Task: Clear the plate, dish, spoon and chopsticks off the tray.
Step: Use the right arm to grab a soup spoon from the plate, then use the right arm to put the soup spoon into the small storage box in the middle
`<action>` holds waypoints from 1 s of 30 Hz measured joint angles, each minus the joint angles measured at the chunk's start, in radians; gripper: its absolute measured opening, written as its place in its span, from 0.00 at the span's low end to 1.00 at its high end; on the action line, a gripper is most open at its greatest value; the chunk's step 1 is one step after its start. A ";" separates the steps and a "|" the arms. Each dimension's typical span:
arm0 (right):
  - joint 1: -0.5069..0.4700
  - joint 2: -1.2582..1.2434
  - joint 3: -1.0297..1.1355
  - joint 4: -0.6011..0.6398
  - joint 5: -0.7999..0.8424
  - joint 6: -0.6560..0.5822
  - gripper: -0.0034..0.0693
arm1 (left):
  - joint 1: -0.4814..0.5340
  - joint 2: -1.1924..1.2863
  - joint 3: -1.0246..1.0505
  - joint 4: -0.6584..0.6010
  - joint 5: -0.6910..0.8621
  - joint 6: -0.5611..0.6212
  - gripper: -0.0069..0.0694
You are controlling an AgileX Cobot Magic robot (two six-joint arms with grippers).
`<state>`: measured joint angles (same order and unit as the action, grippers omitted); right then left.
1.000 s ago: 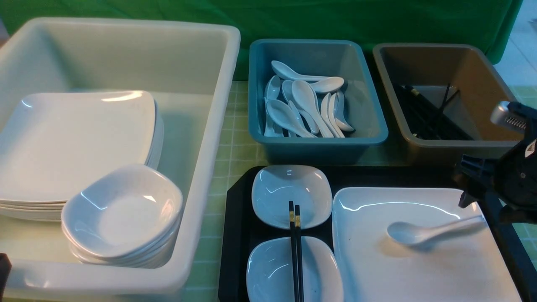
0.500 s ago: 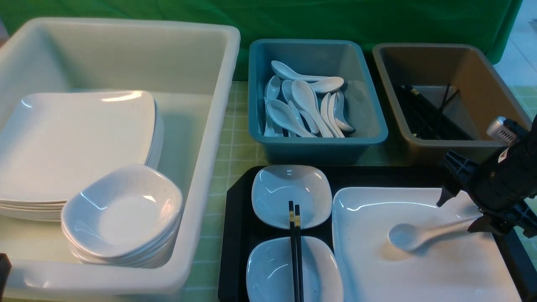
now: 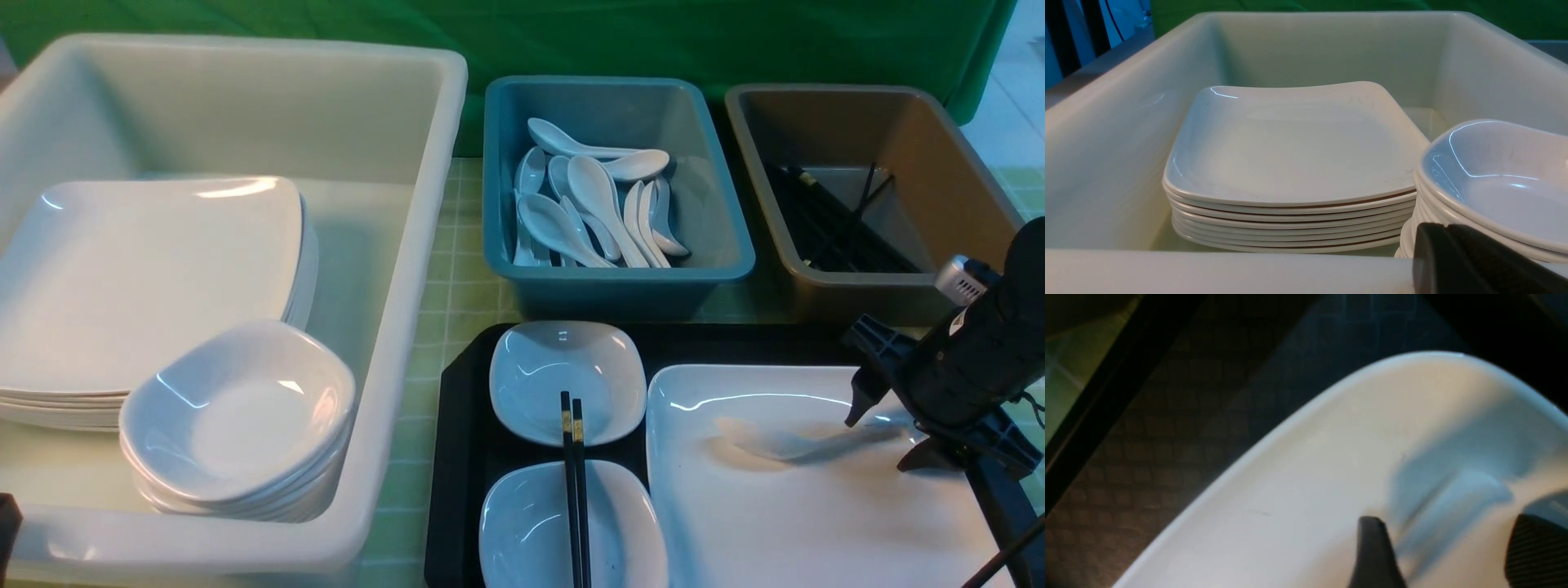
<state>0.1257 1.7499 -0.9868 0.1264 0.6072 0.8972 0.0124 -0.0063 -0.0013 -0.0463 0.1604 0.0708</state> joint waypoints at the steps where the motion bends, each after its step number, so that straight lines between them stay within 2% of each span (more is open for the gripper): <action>1: 0.000 0.001 0.000 0.000 -0.003 -0.002 0.54 | 0.000 0.000 0.000 0.000 0.000 0.000 0.09; 6: 0.000 0.005 0.000 0.000 -0.008 -0.023 0.29 | 0.000 0.000 0.000 0.000 0.000 -0.002 0.09; 8: 0.000 0.007 0.000 0.000 -0.011 -0.024 0.24 | 0.000 0.000 0.000 0.000 0.000 -0.002 0.09; 16: 0.000 -0.010 0.000 0.000 -0.011 -0.034 0.15 | 0.000 0.000 0.000 0.000 0.000 -0.002 0.09; 22: 0.000 -0.095 0.000 0.000 -0.006 -0.116 0.11 | 0.000 0.000 0.000 0.000 0.000 -0.002 0.09; 30: 0.000 -0.276 0.000 0.000 -0.067 -0.312 0.10 | 0.000 0.000 0.000 0.000 0.000 -0.002 0.09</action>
<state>0.1257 1.4735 -0.9868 0.1264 0.5406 0.5856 0.0124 -0.0063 -0.0013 -0.0463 0.1604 0.0692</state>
